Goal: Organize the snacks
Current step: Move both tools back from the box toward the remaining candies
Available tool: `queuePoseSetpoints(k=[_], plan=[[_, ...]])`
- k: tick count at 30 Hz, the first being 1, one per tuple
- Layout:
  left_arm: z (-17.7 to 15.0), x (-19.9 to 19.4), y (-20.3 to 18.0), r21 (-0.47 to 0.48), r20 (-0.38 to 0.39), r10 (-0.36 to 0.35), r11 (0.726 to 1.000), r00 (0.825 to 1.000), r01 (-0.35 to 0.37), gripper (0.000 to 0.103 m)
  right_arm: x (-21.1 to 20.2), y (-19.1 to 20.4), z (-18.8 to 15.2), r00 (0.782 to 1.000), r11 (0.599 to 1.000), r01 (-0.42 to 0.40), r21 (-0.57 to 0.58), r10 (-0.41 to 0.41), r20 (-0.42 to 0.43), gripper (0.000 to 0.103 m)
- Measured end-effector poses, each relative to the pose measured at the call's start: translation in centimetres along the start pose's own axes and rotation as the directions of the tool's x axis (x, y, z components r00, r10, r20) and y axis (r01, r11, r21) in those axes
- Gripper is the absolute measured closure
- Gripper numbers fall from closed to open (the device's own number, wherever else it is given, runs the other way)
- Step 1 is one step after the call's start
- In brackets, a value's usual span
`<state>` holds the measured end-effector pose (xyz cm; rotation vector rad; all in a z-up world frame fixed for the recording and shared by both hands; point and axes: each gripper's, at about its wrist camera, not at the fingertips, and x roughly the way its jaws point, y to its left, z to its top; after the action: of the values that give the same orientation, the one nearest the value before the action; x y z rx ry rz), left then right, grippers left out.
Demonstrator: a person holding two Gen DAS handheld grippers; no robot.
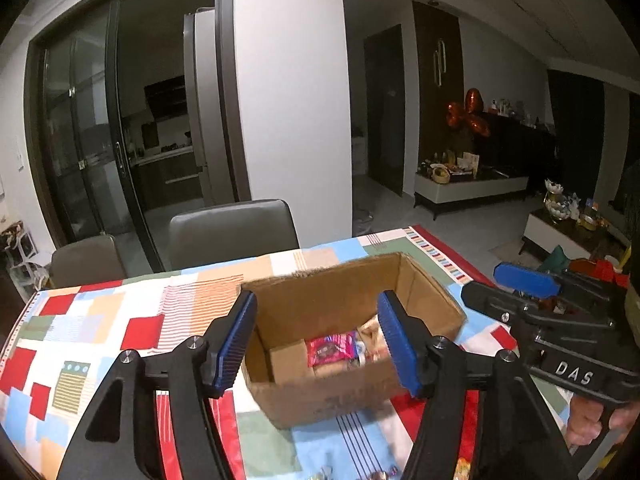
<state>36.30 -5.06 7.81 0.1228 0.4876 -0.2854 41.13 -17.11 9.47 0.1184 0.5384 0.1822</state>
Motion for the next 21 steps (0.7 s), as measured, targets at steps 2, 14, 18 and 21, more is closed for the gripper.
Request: queuePoseSetpoints(k=[2, 14, 18, 21], plan=[[-0.5, -0.8, -0.3, 0.011, 0.0, -0.003, 1.0, 1.0, 0.003, 0.041, -0.9, 0.0, -0.5, 1.0, 1.0, -0.006, 0.007, 0.006, 0.008, 0.052], [-4.5, -5.4, -1.5, 0.029, 0.013, -0.008, 1.0, 1.0, 0.007, 0.041, -4.5, 0.6, -4.7, 1.0, 1.0, -0.022, 0.009, 0.023, -0.021, 0.052], [-6.1, -5.9, -1.7, 0.029, 0.001, -0.02, 0.999, 1.0, 0.019, 0.041, -4.7, 0.5, -6.3, 0.999, 1.0, -0.021, 0.014, 0.022, -0.047, 0.052], [-7.5, -6.0, -1.9, 0.038, -0.01, -0.028, 0.999, 1.0, 0.029, 0.041, -4.6, 0.5, -7.4, 0.997, 1.0, -0.019, 0.014, 0.02, -0.069, 0.052]])
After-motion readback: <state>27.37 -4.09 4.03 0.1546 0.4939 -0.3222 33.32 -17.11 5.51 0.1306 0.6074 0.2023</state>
